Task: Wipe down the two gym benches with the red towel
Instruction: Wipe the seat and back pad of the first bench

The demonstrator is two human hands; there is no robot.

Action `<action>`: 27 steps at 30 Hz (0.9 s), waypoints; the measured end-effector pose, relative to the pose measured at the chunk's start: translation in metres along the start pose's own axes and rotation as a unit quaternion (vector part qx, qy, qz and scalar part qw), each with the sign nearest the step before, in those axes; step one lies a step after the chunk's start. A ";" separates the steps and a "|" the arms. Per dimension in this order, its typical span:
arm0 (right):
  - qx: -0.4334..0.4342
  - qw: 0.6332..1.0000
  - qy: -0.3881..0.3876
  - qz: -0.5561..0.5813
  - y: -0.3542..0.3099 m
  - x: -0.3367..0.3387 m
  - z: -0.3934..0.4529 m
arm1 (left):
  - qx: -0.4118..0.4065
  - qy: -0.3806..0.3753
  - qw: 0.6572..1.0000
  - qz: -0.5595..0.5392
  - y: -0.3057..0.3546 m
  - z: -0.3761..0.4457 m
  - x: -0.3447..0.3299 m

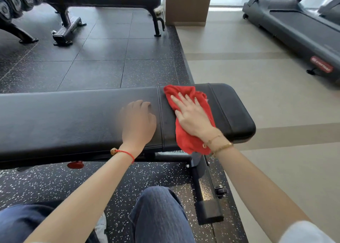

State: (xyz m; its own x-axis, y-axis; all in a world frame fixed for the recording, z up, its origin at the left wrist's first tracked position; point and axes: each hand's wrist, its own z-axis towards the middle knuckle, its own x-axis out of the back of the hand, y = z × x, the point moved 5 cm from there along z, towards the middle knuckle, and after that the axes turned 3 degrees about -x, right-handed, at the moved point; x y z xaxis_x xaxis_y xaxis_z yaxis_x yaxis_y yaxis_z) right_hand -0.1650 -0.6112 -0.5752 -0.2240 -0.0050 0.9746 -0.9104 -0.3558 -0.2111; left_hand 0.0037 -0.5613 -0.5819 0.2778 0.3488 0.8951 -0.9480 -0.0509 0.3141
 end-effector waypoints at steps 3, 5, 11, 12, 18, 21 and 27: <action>0.000 1.000 0.014 0.006 0.011 0.004 -0.041 | -0.009 0.005 1.000 -0.007 -0.002 -0.001 0.002; -0.040 0.999 0.033 -0.001 0.035 0.010 -0.061 | -0.014 0.003 1.000 -0.008 -0.003 -0.001 0.002; -0.142 0.990 0.022 0.008 0.111 0.023 -0.043 | -0.007 -0.010 1.000 0.004 0.000 -0.002 0.000; -0.153 0.988 0.013 0.014 0.117 0.025 -0.030 | -0.006 -0.012 1.000 0.005 0.000 -0.002 0.000; -0.153 0.988 0.008 0.022 0.112 0.026 -0.026 | -0.007 -0.020 1.000 0.000 0.000 -0.003 0.001; -0.129 0.990 0.036 0.037 0.102 0.023 -0.057 | -0.008 -0.021 1.000 0.002 -0.001 -0.003 0.000; -0.151 0.988 0.012 0.034 0.117 0.025 -0.023 | -0.013 -0.025 0.999 0.016 0.000 -0.002 -0.004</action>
State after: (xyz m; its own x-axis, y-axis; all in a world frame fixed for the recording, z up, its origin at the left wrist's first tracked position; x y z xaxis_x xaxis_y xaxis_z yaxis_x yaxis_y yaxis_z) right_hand -0.2849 -0.6316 -0.5769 -0.2926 0.0046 0.9562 -0.9545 -0.0613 -0.2918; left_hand 0.0025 -0.5608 -0.5857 0.2542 0.3005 0.9193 -0.9600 -0.0371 0.2776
